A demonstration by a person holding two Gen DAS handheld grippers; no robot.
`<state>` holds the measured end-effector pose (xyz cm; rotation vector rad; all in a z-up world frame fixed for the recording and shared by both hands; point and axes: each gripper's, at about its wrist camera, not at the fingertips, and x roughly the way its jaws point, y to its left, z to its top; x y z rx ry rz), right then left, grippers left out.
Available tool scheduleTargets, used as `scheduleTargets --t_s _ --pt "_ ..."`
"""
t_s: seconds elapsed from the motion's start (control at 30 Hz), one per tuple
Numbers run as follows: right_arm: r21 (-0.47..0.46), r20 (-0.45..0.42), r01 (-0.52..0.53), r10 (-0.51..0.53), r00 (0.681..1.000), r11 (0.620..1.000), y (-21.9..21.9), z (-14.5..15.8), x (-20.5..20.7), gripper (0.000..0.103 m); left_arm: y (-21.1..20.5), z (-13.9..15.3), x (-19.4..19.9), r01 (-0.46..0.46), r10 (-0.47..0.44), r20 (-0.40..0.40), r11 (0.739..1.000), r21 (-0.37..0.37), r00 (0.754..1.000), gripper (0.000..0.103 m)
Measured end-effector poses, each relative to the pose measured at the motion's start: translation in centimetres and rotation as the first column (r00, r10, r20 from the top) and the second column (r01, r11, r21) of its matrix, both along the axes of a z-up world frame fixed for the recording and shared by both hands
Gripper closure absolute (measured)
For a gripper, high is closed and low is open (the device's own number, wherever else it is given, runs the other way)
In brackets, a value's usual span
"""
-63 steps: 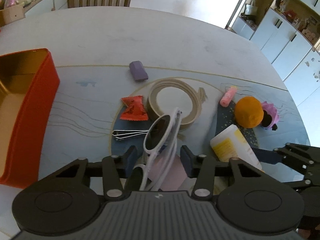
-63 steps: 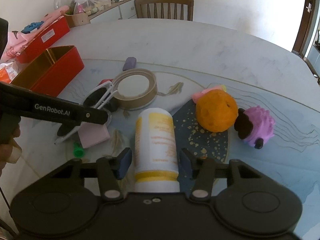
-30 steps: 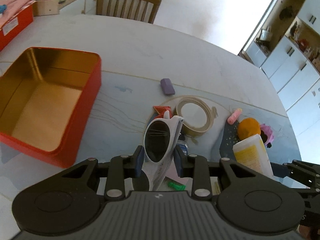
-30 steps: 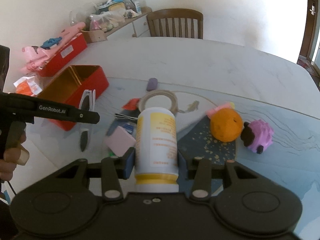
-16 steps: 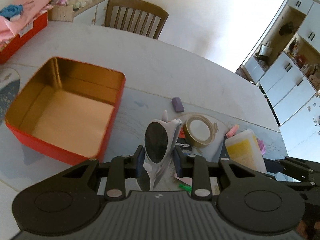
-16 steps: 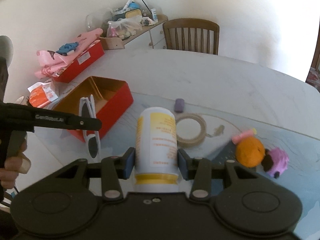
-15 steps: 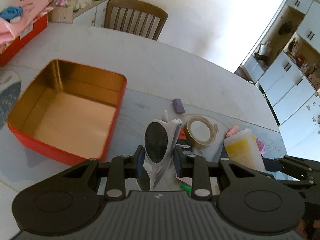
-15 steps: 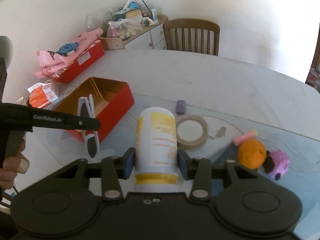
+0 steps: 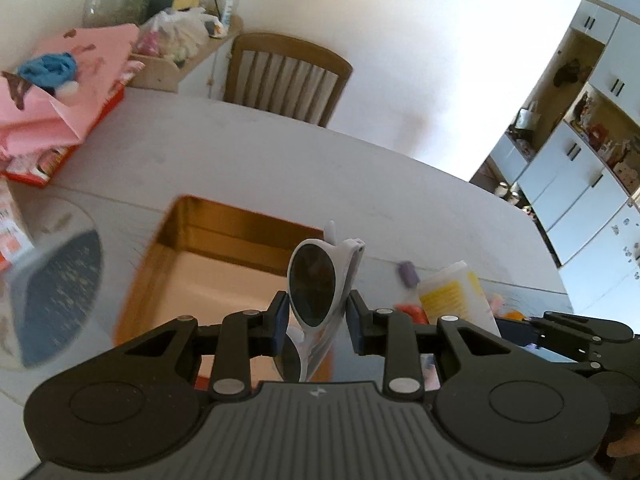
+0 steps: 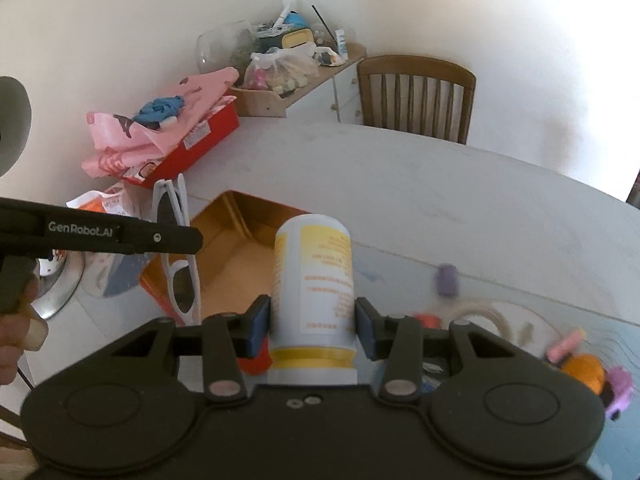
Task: Organize rigid objects
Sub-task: 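Carry the sunglasses and bottle over the red tin box with both tools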
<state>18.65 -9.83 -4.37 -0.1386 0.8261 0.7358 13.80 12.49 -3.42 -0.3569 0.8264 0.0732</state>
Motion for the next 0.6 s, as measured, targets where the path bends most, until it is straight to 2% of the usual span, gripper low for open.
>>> scheduleTargets --t_s 0.23,0.6 --pt "-0.018 0.008 -0.003 0.003 1.0 1.0 5.4 -0.9 0.8 0.059 3.8 -0.9 2.7 0.034 -0.032 -0.051 0.998 0.056 0.998 0.074" --pt "-0.139 0.004 0.029 -0.029 1.0 0.99 10.7 -4.9 2.9 0.059 6.9 -4.8 5.5 0.091 -0.072 -0.168 0.99 0.111 0.983 0.074"
